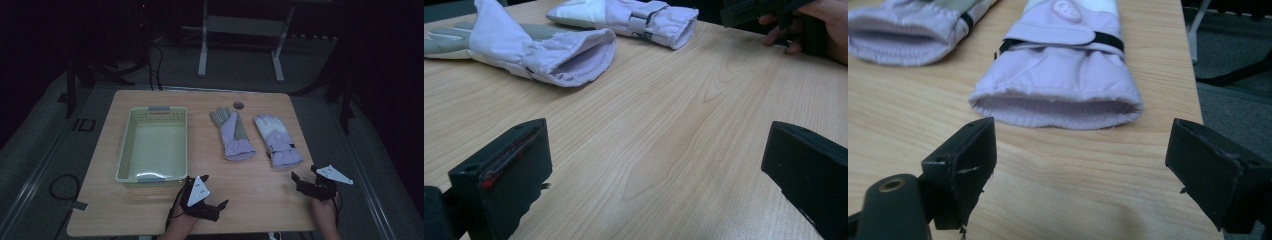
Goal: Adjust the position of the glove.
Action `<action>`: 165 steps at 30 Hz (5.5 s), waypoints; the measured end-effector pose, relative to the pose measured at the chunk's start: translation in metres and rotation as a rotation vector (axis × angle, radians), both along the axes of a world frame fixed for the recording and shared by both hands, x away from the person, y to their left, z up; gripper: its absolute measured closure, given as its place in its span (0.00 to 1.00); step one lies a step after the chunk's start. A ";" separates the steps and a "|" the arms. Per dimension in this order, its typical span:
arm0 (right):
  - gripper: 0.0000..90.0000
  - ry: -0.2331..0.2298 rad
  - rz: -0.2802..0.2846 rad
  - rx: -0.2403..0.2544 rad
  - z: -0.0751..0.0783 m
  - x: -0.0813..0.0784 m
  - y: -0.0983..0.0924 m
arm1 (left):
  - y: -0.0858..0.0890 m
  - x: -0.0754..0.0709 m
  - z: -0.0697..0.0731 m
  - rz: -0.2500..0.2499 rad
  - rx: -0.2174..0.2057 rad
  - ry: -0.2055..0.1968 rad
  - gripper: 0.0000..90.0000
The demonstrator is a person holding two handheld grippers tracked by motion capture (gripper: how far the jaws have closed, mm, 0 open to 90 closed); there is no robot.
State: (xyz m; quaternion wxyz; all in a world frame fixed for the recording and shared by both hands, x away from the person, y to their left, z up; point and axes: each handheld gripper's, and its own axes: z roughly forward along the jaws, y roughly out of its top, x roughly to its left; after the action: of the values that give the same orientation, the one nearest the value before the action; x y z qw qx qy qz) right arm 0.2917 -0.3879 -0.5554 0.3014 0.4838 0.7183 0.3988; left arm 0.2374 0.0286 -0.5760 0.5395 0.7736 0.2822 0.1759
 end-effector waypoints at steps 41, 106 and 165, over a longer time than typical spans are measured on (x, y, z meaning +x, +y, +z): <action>0.16 0.109 0.044 0.060 0.064 0.032 0.037 | 0.000 0.001 0.000 -0.001 -0.001 0.013 0.00; 0.53 0.270 0.194 -0.011 0.015 0.167 0.189 | 0.001 0.001 0.000 -0.019 -0.012 0.017 0.00; 0.98 0.188 0.109 0.248 0.054 0.022 0.166 | 0.001 0.001 0.000 -0.016 -0.009 0.022 0.00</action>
State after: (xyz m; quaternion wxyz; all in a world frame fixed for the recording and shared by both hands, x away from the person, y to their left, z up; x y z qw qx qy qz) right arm 0.3137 -0.2221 -0.5011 0.1487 0.5127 0.7138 0.4532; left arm 0.2383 0.0293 -0.5759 0.5413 0.7752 0.2827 0.1620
